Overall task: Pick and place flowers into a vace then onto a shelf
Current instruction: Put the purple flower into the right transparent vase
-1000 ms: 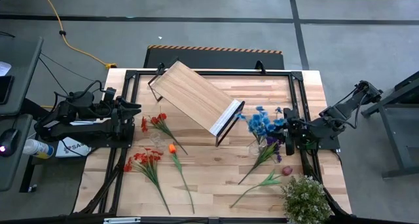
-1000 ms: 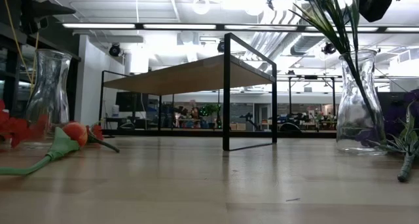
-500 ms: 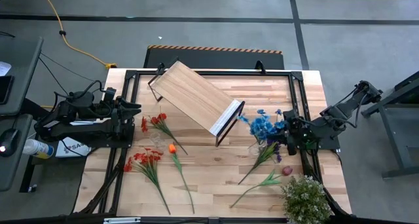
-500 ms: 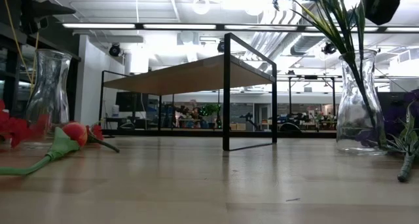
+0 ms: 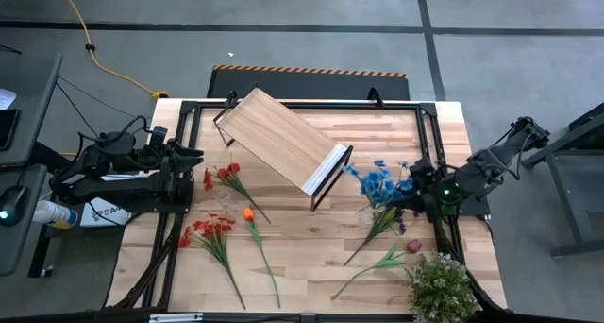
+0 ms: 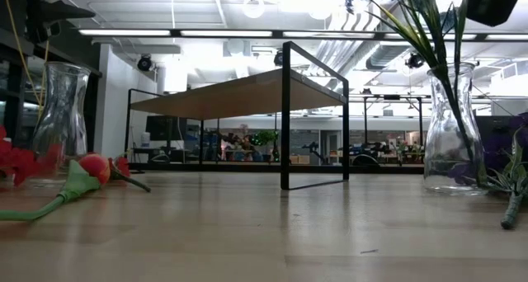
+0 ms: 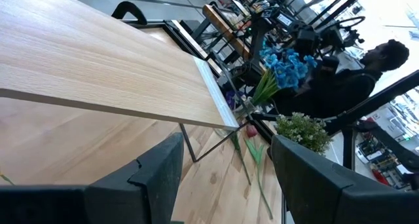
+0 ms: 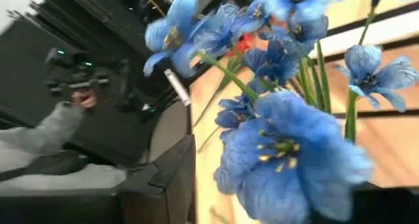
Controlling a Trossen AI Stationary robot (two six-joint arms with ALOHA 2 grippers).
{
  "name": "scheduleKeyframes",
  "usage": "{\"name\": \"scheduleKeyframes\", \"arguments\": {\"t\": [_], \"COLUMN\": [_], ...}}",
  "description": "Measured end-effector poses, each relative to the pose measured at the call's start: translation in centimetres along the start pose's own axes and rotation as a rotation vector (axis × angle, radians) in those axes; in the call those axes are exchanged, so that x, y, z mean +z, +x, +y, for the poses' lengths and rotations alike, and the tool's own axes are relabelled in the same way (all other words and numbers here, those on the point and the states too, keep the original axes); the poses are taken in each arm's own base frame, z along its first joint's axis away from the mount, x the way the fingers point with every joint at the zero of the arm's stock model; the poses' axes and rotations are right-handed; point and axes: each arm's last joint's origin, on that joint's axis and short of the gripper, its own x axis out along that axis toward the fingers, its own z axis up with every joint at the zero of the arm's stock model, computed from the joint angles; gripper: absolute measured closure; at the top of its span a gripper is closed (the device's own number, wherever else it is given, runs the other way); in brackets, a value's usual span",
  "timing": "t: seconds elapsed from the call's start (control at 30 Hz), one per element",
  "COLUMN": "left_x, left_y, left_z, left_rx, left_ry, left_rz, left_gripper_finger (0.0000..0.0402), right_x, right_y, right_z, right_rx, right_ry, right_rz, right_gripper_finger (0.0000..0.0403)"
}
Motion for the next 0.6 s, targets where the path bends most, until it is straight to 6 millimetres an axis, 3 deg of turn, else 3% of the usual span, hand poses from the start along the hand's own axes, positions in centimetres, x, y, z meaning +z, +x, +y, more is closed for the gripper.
{"name": "scheduleKeyframes", "arguments": {"t": [0.6], "left_x": [0.0], "left_y": [0.0], "left_z": [0.0], "left_rx": [0.0], "left_ry": [0.0], "left_rz": [0.0], "left_gripper_finger": [0.0138], "right_x": [0.6], "right_y": [-2.4], "right_z": [-0.1], "right_rx": [0.155], "right_ry": [0.16], "right_rz": [0.04], "right_gripper_finger": [0.0252]}}
